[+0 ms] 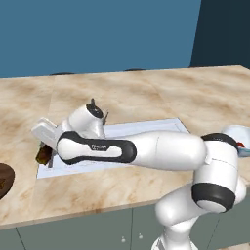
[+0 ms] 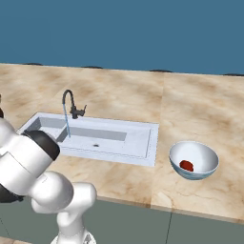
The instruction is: Pick the sweet potatos from the sink and place them in one bowl. Place the bell pepper in the other bowl. Then turn off the sink faucet.
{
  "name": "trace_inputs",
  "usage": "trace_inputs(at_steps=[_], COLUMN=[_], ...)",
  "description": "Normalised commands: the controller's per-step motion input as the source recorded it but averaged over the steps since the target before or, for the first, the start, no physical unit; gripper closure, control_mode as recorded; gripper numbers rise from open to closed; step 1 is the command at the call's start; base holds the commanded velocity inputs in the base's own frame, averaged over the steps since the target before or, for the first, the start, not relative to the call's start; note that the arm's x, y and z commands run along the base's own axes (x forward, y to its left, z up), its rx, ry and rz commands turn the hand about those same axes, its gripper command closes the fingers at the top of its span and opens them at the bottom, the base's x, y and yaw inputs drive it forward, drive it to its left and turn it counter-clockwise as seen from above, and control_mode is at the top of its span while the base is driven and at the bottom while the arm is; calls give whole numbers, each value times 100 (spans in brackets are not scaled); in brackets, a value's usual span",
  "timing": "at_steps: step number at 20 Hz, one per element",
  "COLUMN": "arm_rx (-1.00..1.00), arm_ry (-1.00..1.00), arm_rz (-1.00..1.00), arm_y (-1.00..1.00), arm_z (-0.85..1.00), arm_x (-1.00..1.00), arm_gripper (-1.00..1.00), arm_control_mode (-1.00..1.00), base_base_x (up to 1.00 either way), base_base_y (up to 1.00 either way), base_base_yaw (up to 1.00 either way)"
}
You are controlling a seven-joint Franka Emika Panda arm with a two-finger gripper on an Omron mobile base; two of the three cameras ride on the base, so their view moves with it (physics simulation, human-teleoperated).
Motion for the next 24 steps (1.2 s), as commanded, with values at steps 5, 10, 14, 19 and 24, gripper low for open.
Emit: trace_inputs(at_steps=[5, 10, 14, 19, 24], arm_rx=[-17, -21, -19, -17, -9], arm_ry=[9, -1, -1, 0, 0], arm_rz=[13, 4, 0, 0, 0], arm_y=[97, 98, 87, 64, 60], arm_z=[-2, -18, -27, -38, 8], arm_x=[0, -13, -12, 1, 10], arm_gripper=[100, 100, 100, 100, 100], arm_control_mode=[-100, -100, -100, -100, -100], base_base_x=[0, 0, 0, 0, 0], base_base_y=[0, 0, 0, 0, 0], base_base_yaw=[0, 0, 0, 0, 0])
